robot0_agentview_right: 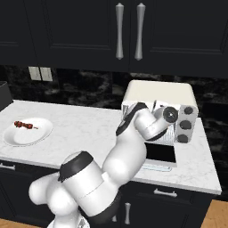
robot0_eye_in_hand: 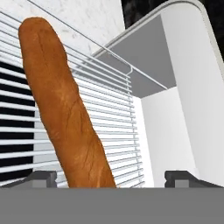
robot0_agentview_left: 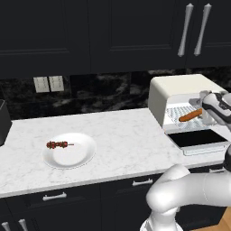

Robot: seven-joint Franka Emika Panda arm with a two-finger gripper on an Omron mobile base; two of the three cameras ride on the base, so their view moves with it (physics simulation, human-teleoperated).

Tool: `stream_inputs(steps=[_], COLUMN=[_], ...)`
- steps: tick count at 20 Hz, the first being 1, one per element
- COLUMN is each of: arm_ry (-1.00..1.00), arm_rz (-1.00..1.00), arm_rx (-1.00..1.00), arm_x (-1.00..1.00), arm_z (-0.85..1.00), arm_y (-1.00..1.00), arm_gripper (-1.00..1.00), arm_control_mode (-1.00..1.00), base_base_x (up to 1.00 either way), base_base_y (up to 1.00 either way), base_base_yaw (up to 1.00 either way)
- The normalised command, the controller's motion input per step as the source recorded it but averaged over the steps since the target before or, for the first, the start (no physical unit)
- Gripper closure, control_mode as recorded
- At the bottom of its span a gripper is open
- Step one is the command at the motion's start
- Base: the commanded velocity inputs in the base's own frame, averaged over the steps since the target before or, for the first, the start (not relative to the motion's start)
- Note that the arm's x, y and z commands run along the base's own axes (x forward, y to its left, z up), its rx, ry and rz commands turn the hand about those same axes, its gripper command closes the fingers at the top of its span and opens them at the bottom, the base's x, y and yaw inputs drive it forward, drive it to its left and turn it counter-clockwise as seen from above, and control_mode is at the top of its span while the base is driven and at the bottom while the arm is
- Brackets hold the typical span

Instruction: Pick up the kebab skewer and baguette bread, and place them inside the toaster oven. Close the toaster oven door and start by setting the timer.

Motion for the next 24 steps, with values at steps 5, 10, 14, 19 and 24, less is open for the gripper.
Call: stream_inputs(steps=[5, 10, 14, 19, 24], arm_ry=[0.0, 0.0, 0.06, 0.12, 0.14], arm_rz=[0.0, 0.0, 0.0, -0.05, -0.12], arm_rx=[0.0, 0.0, 0.0, 0.0, 0.0], arm_x=[-0.08, -0.33, -0.93, -0.79, -0.8], arm_z=[0.18, 0.26, 0.36, 0.39, 0.27], arm_y=[0.02, 0.01, 0.25, 0.7, 0.91], arm_gripper=[-1.0, -1.0, -1.0, -1.0, -1.0], arm_control_mode=[-1.0, -1.0, -1.0, -1.0, -1.0], base_base_x=[0.0, 0.0, 0.0, 0.0, 0.0], base_base_y=[0.0, 0.0, 0.0, 0.0, 0.0], base_base_yaw=[0.0, 0.0, 0.0, 0.0, 0.0])
